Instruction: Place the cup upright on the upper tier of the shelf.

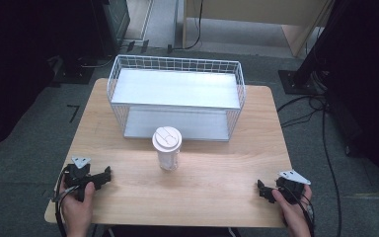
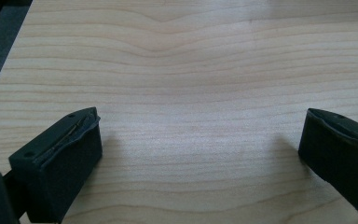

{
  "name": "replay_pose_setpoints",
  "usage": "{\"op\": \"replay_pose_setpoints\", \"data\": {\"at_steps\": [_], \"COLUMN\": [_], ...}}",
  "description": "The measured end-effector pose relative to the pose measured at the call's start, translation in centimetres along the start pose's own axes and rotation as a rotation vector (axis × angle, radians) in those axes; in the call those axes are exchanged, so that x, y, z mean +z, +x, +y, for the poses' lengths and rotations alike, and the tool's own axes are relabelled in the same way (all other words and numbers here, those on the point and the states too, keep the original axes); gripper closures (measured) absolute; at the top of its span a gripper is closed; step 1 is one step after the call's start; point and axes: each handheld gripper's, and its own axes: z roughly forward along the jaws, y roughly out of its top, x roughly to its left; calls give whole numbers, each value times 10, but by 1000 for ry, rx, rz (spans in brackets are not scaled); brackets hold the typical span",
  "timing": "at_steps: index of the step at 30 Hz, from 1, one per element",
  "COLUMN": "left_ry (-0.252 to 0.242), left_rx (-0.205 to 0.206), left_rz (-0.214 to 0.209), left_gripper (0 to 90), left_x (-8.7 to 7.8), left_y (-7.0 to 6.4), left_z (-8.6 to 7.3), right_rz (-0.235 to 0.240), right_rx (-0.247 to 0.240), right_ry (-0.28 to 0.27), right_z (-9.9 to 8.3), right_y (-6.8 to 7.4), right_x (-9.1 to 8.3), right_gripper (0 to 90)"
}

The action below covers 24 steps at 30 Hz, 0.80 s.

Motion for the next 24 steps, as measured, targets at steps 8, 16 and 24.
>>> {"op": "replay_pose_setpoints", "data": {"at_steps": [8, 16, 24], "left_ry": [2, 2, 2], "left_rx": [2, 2, 2], "left_rz": [1, 1, 0], "left_gripper": [0, 0, 0], "left_x": [0, 0, 0], "left_y": [0, 0, 0], "left_z": [0, 0, 0], "right_rz": [5, 59, 143], "right_rx": [-29, -95, -141], "right_ry": [-27, -75, -116], "right_z": [5, 17, 35], "right_y": [15, 47, 83], "right_x": [2, 1, 4], "right_gripper": [0, 0, 0]}}
